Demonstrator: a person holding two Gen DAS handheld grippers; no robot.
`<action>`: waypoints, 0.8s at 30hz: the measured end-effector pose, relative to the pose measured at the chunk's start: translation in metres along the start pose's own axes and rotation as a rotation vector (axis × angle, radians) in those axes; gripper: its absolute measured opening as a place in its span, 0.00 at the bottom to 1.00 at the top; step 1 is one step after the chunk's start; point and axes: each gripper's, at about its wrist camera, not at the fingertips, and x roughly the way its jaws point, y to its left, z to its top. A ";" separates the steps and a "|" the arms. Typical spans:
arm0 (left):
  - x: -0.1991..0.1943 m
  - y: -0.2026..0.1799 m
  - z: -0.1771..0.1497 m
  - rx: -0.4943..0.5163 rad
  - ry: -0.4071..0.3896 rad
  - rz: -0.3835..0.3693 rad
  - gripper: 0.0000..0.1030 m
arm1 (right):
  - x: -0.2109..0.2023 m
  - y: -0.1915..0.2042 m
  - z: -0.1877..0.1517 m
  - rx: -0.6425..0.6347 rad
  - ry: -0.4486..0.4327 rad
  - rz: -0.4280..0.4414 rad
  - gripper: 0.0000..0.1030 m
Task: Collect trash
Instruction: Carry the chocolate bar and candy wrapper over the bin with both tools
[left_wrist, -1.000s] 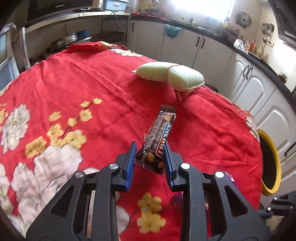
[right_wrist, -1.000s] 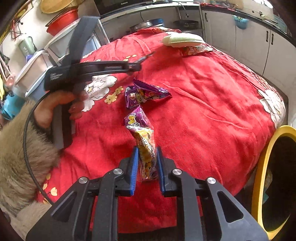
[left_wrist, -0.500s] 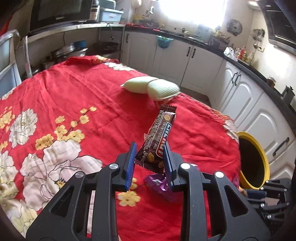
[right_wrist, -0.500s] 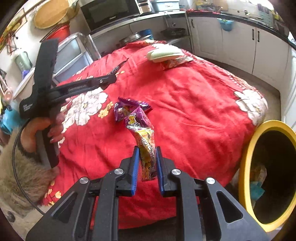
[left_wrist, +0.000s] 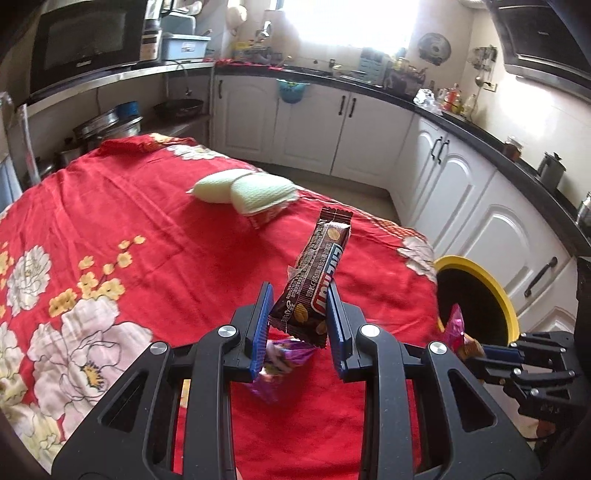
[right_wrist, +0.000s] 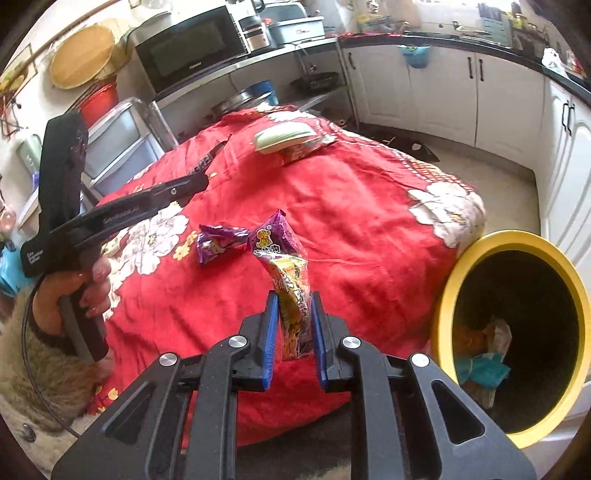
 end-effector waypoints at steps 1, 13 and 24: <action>0.000 -0.003 0.000 0.004 -0.001 -0.003 0.21 | -0.002 -0.003 0.000 0.006 -0.005 -0.005 0.16; 0.000 -0.038 0.005 0.057 -0.012 -0.060 0.21 | -0.028 -0.029 0.001 0.059 -0.057 -0.053 0.16; 0.001 -0.072 0.013 0.110 -0.026 -0.104 0.21 | -0.054 -0.056 0.003 0.117 -0.119 -0.100 0.15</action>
